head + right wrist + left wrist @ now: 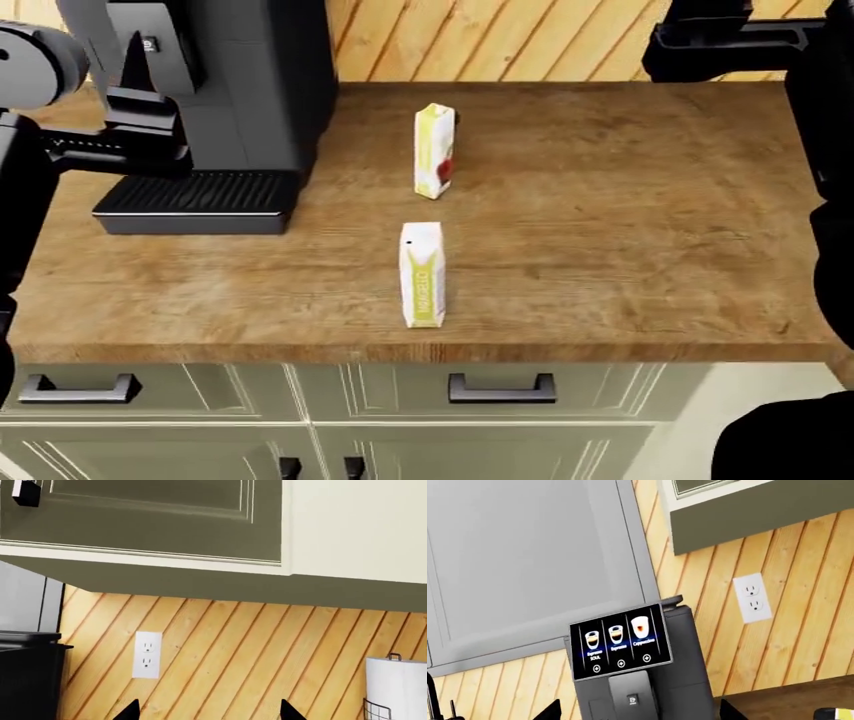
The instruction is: Move the drinks to the dining counter.
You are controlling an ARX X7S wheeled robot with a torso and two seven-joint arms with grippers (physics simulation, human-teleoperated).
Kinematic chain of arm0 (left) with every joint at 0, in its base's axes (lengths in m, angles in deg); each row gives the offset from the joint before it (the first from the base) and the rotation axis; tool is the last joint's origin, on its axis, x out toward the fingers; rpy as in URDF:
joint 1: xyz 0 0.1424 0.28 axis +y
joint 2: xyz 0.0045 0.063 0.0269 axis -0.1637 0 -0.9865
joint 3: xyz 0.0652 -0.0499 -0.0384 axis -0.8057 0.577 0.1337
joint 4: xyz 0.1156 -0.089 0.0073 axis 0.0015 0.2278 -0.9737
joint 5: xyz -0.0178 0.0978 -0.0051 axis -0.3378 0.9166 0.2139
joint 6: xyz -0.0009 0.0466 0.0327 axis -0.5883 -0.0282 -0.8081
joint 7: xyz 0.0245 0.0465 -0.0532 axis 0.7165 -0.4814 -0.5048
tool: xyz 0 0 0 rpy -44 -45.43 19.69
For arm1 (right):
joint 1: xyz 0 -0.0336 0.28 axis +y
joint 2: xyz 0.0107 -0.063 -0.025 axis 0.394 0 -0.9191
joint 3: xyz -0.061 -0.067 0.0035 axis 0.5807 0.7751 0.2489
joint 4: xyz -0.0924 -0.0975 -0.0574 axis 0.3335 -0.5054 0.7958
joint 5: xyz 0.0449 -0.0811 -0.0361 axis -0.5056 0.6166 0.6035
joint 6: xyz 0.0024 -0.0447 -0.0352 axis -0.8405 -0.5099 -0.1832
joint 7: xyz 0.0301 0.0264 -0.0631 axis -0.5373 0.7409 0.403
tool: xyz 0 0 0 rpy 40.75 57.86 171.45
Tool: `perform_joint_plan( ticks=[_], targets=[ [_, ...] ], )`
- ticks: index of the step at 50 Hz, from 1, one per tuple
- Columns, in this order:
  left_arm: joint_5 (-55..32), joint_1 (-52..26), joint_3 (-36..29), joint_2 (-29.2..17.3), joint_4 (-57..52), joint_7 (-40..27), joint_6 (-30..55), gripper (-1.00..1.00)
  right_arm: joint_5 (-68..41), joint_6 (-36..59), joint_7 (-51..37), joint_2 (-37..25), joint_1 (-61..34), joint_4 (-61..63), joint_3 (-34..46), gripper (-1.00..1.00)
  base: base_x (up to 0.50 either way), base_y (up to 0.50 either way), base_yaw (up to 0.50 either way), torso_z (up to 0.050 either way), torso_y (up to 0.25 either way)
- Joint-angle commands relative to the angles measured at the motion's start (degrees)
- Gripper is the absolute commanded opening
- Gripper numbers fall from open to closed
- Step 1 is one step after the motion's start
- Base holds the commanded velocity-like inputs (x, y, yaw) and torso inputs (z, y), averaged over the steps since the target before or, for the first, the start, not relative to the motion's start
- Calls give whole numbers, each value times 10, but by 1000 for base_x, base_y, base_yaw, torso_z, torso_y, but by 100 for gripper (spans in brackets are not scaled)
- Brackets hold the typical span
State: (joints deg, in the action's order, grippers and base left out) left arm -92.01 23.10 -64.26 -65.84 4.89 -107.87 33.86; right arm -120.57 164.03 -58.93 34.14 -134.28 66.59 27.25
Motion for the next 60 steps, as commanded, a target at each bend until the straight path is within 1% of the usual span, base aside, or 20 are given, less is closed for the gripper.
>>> perform_joint_plan(
  ticks=[1, 8, 16, 28, 31, 33, 34, 36, 37, 38, 39, 40, 41, 44, 45, 47, 49, 52, 55, 60],
  targets=[
    [-20, 1, 6, -7, -1, -12, -1, 100, -22, -18, -3, -16, 5, 6, 11, 100, 332, -454, 0, 0, 0],
    [-25, 5, 7, -10, 0, -17, -7, 100, -25, -25, -9, -22, 8, 3, 21, 100, 462, -395, 0, 0, 0],
    [-35, 9, 6, -14, -2, -26, -10, 100, -33, -17, -20, -26, 17, -1, 18, 100, 310, -136, 0, 0, 0],
    [-60, 16, 15, -20, -8, -37, -16, 100, -41, -17, -34, -37, 25, -1, 33, 100, 61, -8, 0, 0, 1],
    [-86, 12, 33, -14, -6, -41, -5, 100, -45, -13, -38, -36, 23, -6, 36, 100, 0, 0, 0, 0, 0],
    [-122, 10, 59, -7, -1, -43, 7, 100, -49, -11, -41, -38, 22, -8, 40, 100, 0, 0, 0, 0, 0],
    [-155, 9, 85, -2, 3, -49, 16, 100, -49, -10, -43, -39, 22, -9, 42, 100, 0, 0, 0, 0, 0],
    [-239, 0, 118, -3, 17, -74, 28, 100, -51, -11, -44, -40, 22, -11, 43, 100, 0, 0, 0, 0, 0],
    [-325, 2, 139, -11, 60, -115, 8, 100, -52, -10, -45, -40, 21, -12, 45, 100, 0, 0, 0, 0, 0],
    [-411, 0, 140, -25, 68, -146, -6, 100, -54, -9, -47, -40, 20, -13, 44, 100, 0, 0, 0, 0, 0],
    [-461, 1, 136, -46, 75, -166, -20, 100, -55, -9, -48, -40, 18, -14, 45, 100, 0, 0, 0, 0, 0],
    [-483, 3, 135, -55, 77, -177, -30, 100, -55, -10, -49, -40, 18, -16, 47, 100, 0, 0, 0, 0, 0],
    [-530, 15, 134, -72, 88, -197, -53, 100, -54, -13, -50, -40, 19, -18, 50, 100, 0, 0, 0, 0, 0],
    [-574, 28, 131, -97, 85, -217, -72, 100, -58, -14, -53, -39, 19, -19, 53, 100, 0, 0, 0, 0, 0],
    [-615, 43, 127, -108, 91, -220, -89, 100, -61, -12, -55, -39, 17, -19, 54, 100, 0, 0, 0, 0, 0],
    [-635, 57, 131, -116, 95, -226, -101, 100, -65, -10, -57, -39, 17, -19, 53, 100, 0, 0, 0, 0, 0],
    [-646, 61, 149, -118, 93, -212, -105, 100, -68, -7, -60, -39, 18, -21, 51, 100, 0, 0, 0, 0, 0],
    [-652, 65, 156, -126, 86, -208, -102, 100, -72, -4, -65, -40, 18, -22, 52, 100, 0, 0, 0, 0, 0],
    [-673, 81, 176, -132, 89, -189, -100, 100, -76, -1, -69, -40, 18, -25, 50, 100, 0, 0, 0, 0, 0],
    [-695, 104, 211, -146, 95, -173, -98, 100, -105, 13, -77, -28, 18, -34, 21, 100, 0, 0, 0, 0, 0]
  ],
)
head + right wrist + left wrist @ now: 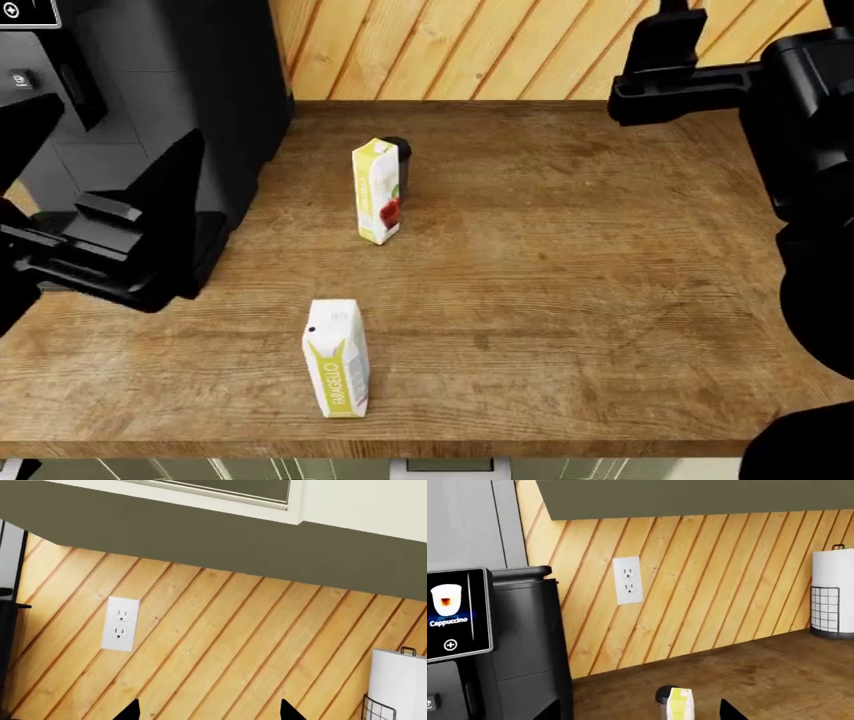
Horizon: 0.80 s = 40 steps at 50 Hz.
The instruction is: Move the drinks to the dining counter.
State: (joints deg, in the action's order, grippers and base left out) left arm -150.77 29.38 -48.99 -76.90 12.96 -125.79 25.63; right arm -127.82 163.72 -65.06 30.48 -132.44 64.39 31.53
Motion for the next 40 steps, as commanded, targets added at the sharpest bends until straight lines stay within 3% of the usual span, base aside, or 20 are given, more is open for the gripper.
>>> perform_joint_plan(
  ticks=[1, 16, 40],
  targets=[
    [-109, 44, 63, -39, 11, 9, -12, 100, -35, 16, -20, 8, 0, -14, -22, 100, 0, 0, 0, 0, 0],
    [-188, 107, 101, -57, 3, 69, 4, 100, -221, 19, -170, -25, -27, -111, 29, 100, 0, 0, 0, 0, 0],
    [-246, 131, 115, -58, -47, 135, 36, 100, -265, -16, -198, -54, -10, -138, 67, 100, 0, 0, 0, 0, 0]
  ],
)
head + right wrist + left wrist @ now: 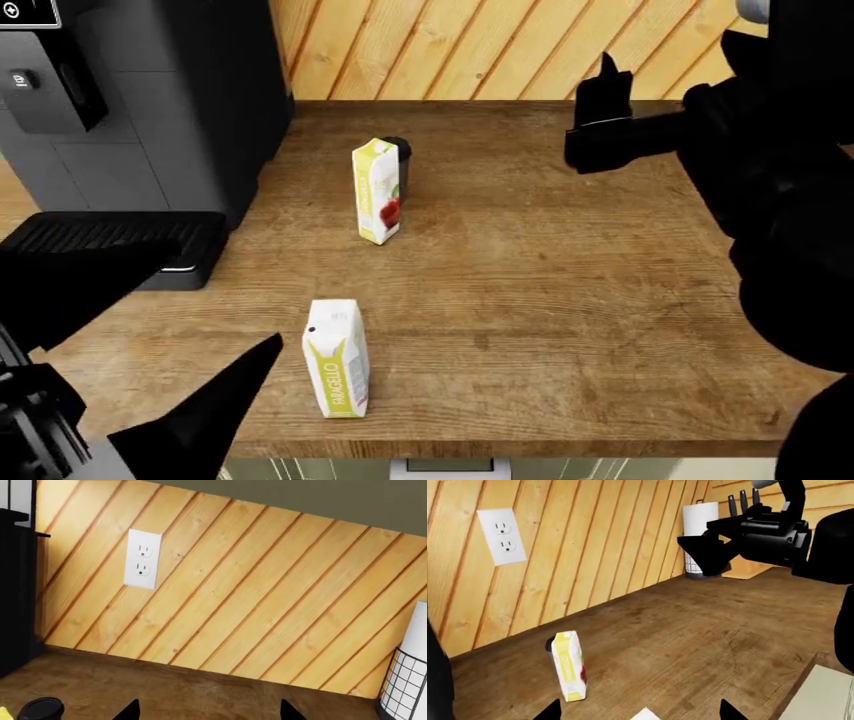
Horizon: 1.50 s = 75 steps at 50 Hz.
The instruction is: Move the drinks to the dining counter.
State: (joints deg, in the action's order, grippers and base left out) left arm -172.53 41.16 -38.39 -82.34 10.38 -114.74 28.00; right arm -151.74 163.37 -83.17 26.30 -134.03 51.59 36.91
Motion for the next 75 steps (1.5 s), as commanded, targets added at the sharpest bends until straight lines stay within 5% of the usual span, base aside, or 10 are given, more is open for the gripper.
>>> perform_joint_plan(
  ticks=[1, 30, 46, 75],
  targets=[
    [-30, 14, 11, -4, -22, 27, 12, 100, -28, -13, -18, -13, 6, -10, 14, 100, 0, 0, 0, 0, 0],
    [-25, 11, 14, 6, -39, 48, 16, 100, -39, -43, -20, -35, 11, -15, 43, 100, 0, 0, 0, 0, 0],
    [68, 16, -44, 96, -17, 109, 85, 100, -56, -50, -31, -45, 9, -12, 49, 100, 0, 0, 0, 0, 0],
    [121, 100, 94, 80, -28, 194, 89, 100, -56, -75, -29, -54, 15, -15, 68, 100, 0, 0, 0, 0, 0]
  ],
)
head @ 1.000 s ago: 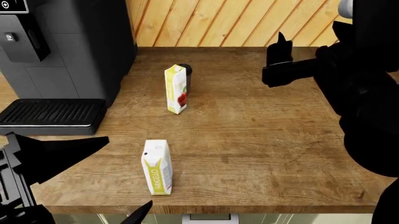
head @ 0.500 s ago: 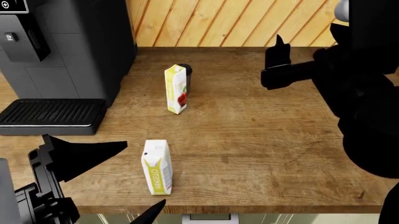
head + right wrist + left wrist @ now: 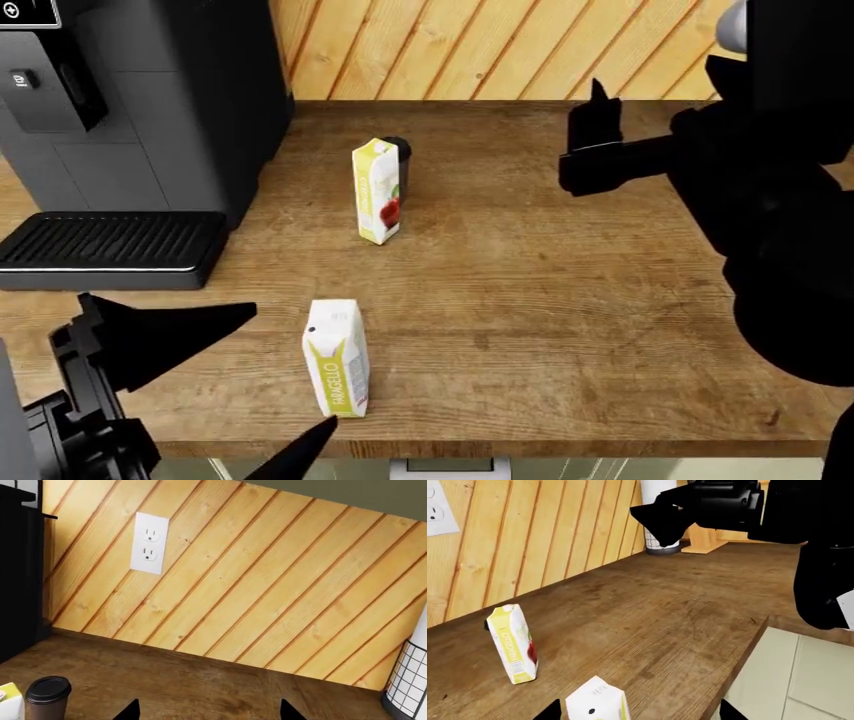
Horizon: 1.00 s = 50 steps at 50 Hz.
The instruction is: Move the drinks to the dining counter.
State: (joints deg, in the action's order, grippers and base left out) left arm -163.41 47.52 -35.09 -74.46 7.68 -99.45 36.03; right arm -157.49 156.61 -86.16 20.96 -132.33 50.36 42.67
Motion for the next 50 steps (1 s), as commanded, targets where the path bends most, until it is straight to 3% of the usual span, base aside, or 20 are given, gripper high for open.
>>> perform_joint_plan(
  ticks=[1, 7, 12, 38, 50],
  targets=[
    [33, 41, 67, 2, -1, 48, 8, 100, 2, -8, 1, -1, -2, -3, 12, 100, 0, 0, 0, 0, 0],
    [91, 81, 120, 13, -9, 116, 13, 100, 2, -12, 1, -1, -2, -4, 17, 100, 0, 0, 0, 0, 0],
    [173, 100, 117, 22, -23, 183, 9, 100, -2, -12, -2, -2, -4, -5, 19, 100, 0, 0, 0, 0, 0],
    [485, 57, -114, 63, -1, 357, -42, 100, -1, -32, 4, -21, 8, -3, 25, 100, 0, 0, 0, 0, 0],
    [500, 64, -144, 54, 9, 378, -61, 100, -3, -37, 3, -21, 2, -5, 33, 100, 0, 0, 0, 0, 0]
  ],
)
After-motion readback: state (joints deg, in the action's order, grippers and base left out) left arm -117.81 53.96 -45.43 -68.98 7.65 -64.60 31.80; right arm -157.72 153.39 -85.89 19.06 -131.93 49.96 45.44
